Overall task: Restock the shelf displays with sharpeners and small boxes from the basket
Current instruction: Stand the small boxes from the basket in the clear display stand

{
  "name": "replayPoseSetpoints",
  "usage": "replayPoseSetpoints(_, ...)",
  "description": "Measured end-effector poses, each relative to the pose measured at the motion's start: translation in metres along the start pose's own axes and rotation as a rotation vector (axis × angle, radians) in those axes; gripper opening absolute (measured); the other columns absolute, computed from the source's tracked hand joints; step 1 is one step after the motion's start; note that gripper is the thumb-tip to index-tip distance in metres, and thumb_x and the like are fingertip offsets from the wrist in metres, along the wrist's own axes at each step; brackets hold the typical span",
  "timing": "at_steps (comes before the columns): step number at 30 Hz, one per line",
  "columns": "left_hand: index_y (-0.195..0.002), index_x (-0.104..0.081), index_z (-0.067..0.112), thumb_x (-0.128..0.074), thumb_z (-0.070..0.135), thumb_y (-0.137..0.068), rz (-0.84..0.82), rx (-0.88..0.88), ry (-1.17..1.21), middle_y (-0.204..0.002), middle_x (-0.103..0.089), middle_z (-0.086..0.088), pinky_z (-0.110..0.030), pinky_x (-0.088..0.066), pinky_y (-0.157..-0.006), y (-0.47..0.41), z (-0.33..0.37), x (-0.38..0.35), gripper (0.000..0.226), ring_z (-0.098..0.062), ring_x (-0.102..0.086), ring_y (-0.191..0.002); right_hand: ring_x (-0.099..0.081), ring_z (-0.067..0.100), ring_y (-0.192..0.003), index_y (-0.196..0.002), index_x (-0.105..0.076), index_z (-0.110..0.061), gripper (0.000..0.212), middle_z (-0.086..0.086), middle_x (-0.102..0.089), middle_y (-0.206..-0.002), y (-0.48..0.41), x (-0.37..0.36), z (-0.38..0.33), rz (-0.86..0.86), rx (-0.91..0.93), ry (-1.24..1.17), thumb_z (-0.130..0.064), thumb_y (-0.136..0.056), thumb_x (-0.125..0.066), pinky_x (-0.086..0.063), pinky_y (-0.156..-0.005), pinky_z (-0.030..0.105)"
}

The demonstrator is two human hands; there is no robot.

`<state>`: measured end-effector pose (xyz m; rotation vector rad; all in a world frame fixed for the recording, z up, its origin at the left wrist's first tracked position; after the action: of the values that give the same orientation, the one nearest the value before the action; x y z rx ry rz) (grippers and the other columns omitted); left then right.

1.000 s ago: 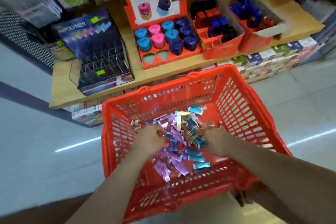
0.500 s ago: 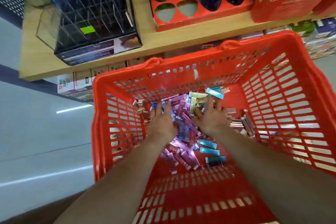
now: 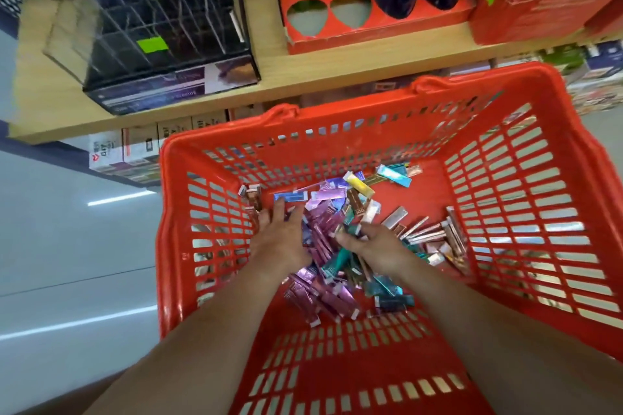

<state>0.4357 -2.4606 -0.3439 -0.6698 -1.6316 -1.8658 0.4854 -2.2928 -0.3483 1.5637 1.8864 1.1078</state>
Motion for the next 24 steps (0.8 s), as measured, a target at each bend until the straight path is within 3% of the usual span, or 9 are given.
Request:
replayPoseSetpoints(2,-0.147,-0.018,0.032,-0.078,0.036,-0.071,-0.009,-0.02,0.017,-0.151,-0.01,-0.007,-0.044,-0.038,-0.107,0.001,0.002,-0.004,0.097,-0.038,-0.024,-0.137,-0.064,0.026,-0.071,-0.114,-0.061,-0.009,0.034,0.023,-0.07,-0.098,-0.002,0.005,0.005,-0.01,-0.072,-0.174,-0.028,-0.087,-0.07,-0.047,-0.06,0.03)
replayPoseSetpoints(4,-0.141,-0.027,0.028,-0.08,0.037,-0.068,-0.032,-0.008,0.087,-0.138,-0.022,-0.007,-0.043,-0.041,-0.104,0.011,0.009,-0.012,0.091,-0.036,-0.038,-0.128,-0.067,0.024,-0.077,-0.115,-0.059,-0.016,0.029,0.016,-0.067,-0.103,-0.003,0.007,0.007,-0.048,-0.146,-0.38,-0.007,-0.089,-0.067,-0.049,-0.061,0.032)
replayPoseSetpoints(6,-0.14,-0.029,0.027,-0.082,0.035,-0.068,-0.064,0.027,0.173,-0.136,-0.023,-0.005,-0.043,-0.04,-0.106,0.021,0.016,-0.024,0.089,-0.037,-0.036,-0.129,-0.065,0.02,-0.084,-0.115,-0.059,-0.024,0.036,0.009,-0.063,-0.105,-0.002,0.004,0.008,-0.069,-0.177,-0.435,0.0,-0.089,-0.064,-0.051,-0.068,0.033)
replayPoseSetpoints(11,-0.136,-0.038,0.018,-0.085,0.038,-0.063,-0.035,0.023,0.323,-0.131,-0.034,-0.003,-0.038,-0.035,-0.108,0.032,0.032,-0.034,0.089,-0.029,-0.031,-0.132,-0.058,0.013,-0.073,-0.119,-0.061,-0.028,0.038,0.006,-0.065,-0.094,0.005,0.002,0.007,0.012,-0.125,-0.304,-0.003,-0.09,-0.064,-0.046,-0.062,0.025)
replayPoseSetpoints(14,-0.118,-0.057,0.015,-0.079,0.016,-0.066,-0.082,0.005,0.557,-0.11,-0.053,-0.004,-0.03,-0.046,-0.088,0.041,0.04,-0.036,0.057,-0.023,-0.052,-0.106,-0.05,0.012,-0.058,-0.109,-0.068,-0.022,0.033,0.006,-0.063,-0.079,0.013,0.002,0.01,0.026,-0.18,-0.46,0.002,-0.088,-0.059,-0.038,-0.05,0.023)
replayPoseSetpoints(16,-0.101,-0.062,0.013,-0.063,-0.004,-0.07,-0.17,0.107,0.942,-0.093,-0.061,-0.004,-0.038,-0.055,-0.079,0.045,0.039,-0.037,0.036,-0.021,-0.06,-0.086,-0.047,0.011,-0.055,-0.1,-0.071,-0.019,0.025,0.002,-0.059,-0.068,0.016,0.004,0.014,0.036,-0.222,-0.567,-0.002,-0.088,-0.056,-0.036,-0.049,0.022)
replayPoseSetpoints(19,-0.1,-0.06,0.012,-0.049,-0.01,-0.078,-0.394,0.198,1.534,-0.094,-0.064,-0.007,-0.041,-0.052,-0.09,0.054,0.049,-0.033,0.033,-0.019,-0.062,-0.089,-0.049,0.011,-0.057,-0.087,-0.067,-0.017,0.007,0.0,-0.058,-0.068,0.025,0.003,0.003,-0.04,-0.238,-0.706,-0.018,-0.089,-0.06,-0.041,-0.053,0.023)
replayPoseSetpoints(22,-0.102,-0.066,0.009,-0.064,0.007,-0.087,-0.3,0.108,1.505,-0.093,-0.07,-0.004,-0.039,-0.051,-0.09,0.059,0.052,-0.014,0.015,-0.015,-0.066,-0.087,-0.052,0.011,-0.056,-0.088,-0.064,-0.016,0.01,0.001,-0.06,-0.07,0.035,0.006,-0.012,-0.037,-0.193,-0.726,-0.025,-0.092,-0.066,-0.043,-0.054,0.023)
replayPoseSetpoints(24,-0.099,-0.069,0.011,-0.07,0.01,-0.085,-0.163,0.087,1.436,-0.095,-0.072,-0.008,-0.036,-0.055,-0.079,0.061,0.048,-0.002,0.013,-0.018,-0.068,-0.084,-0.056,0.013,-0.055,-0.099,-0.06,-0.014,0.008,0.003,-0.062,-0.067,0.045,0.01,-0.022,-0.021,-0.147,-0.74,-0.018,-0.093,-0.064,-0.046,-0.053,0.024)
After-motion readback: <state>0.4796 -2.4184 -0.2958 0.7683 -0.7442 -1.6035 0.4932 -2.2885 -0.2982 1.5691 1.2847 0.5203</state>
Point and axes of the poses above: each hand's wrist, its own y-axis away from the middle knuckle, its own x-axis out of the back of the hand, z = x × y, the point moved 7 cm from there along -y, towards the middle knuckle
